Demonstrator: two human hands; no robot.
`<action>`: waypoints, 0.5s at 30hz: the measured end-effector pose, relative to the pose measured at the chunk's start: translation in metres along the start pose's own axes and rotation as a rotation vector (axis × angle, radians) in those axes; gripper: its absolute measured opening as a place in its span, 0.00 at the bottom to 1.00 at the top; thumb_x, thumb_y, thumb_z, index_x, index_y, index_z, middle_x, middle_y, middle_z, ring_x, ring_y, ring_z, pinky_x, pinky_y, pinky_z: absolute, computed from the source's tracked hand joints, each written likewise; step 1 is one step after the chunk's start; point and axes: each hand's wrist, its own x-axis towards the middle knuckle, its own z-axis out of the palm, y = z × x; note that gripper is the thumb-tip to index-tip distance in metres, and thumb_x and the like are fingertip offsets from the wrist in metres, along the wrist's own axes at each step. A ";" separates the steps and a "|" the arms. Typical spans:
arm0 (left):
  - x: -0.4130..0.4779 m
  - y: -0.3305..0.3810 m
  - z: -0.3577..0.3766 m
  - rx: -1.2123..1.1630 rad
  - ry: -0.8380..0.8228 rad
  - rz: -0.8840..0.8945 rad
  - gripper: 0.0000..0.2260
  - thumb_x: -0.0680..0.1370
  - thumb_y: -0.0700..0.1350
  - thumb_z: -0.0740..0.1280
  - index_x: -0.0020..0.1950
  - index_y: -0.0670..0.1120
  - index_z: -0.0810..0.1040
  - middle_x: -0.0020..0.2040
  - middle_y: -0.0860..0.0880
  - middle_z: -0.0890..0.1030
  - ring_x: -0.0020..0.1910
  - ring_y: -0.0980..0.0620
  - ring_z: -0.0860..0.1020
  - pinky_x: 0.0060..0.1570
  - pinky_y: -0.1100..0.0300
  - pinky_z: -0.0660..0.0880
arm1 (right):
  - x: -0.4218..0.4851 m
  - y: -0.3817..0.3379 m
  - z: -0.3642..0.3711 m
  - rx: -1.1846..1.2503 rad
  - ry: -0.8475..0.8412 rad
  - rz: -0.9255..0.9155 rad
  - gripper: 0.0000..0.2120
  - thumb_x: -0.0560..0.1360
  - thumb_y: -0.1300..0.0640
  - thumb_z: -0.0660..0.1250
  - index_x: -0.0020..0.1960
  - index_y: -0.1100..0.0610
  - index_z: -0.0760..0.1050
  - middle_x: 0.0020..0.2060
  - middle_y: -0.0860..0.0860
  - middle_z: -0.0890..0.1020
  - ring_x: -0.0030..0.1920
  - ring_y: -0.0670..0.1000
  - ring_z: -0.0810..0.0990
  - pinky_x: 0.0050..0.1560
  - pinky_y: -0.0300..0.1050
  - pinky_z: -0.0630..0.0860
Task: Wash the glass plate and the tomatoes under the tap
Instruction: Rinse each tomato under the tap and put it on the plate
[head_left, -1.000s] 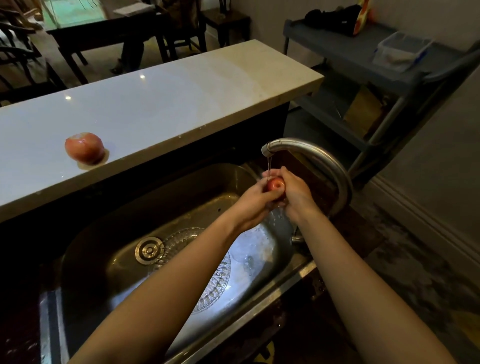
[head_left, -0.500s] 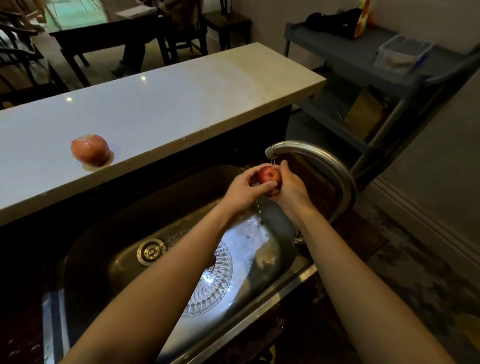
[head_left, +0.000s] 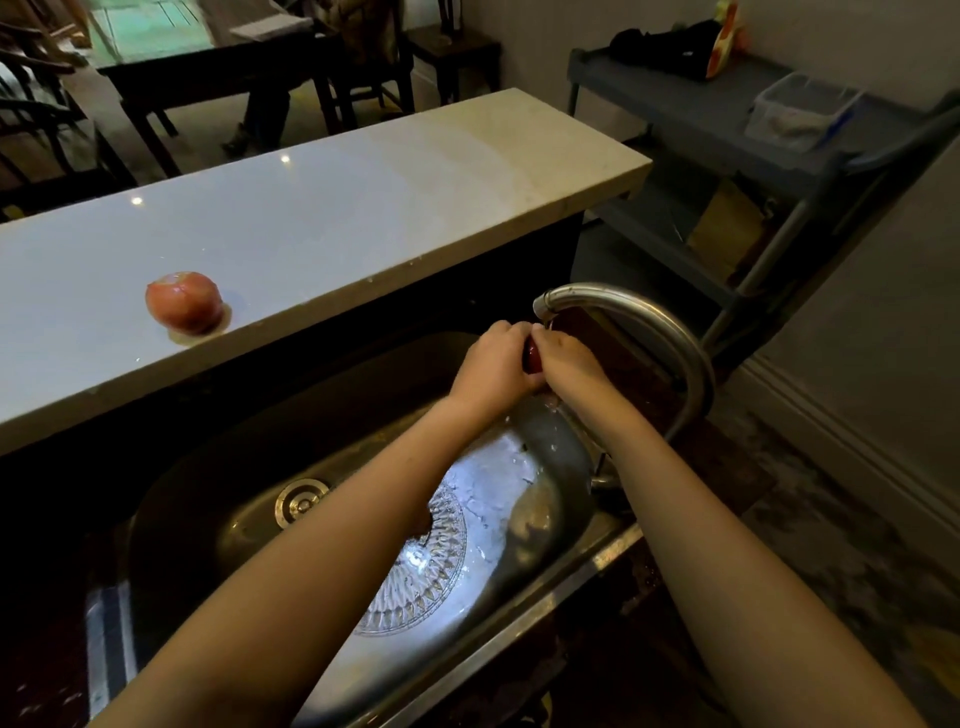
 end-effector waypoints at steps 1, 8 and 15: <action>0.003 -0.001 -0.003 -0.023 -0.031 -0.003 0.19 0.71 0.46 0.71 0.61 0.44 0.75 0.53 0.44 0.77 0.53 0.47 0.76 0.49 0.60 0.69 | 0.000 0.001 0.000 0.037 -0.003 0.003 0.20 0.80 0.44 0.51 0.59 0.56 0.73 0.37 0.51 0.76 0.33 0.48 0.76 0.27 0.39 0.69; 0.006 -0.007 -0.013 -0.287 -0.086 -0.008 0.19 0.71 0.47 0.73 0.60 0.43 0.77 0.52 0.45 0.78 0.48 0.54 0.73 0.47 0.66 0.67 | 0.000 0.013 -0.008 0.830 -0.108 0.140 0.21 0.79 0.44 0.53 0.43 0.60 0.73 0.22 0.51 0.72 0.17 0.46 0.67 0.17 0.32 0.57; 0.004 -0.006 -0.015 -0.091 -0.133 0.134 0.17 0.73 0.48 0.70 0.60 0.43 0.77 0.47 0.45 0.78 0.45 0.51 0.74 0.43 0.62 0.67 | 0.000 0.017 -0.008 0.491 -0.132 -0.050 0.16 0.77 0.44 0.58 0.50 0.55 0.76 0.33 0.50 0.79 0.24 0.43 0.73 0.20 0.35 0.65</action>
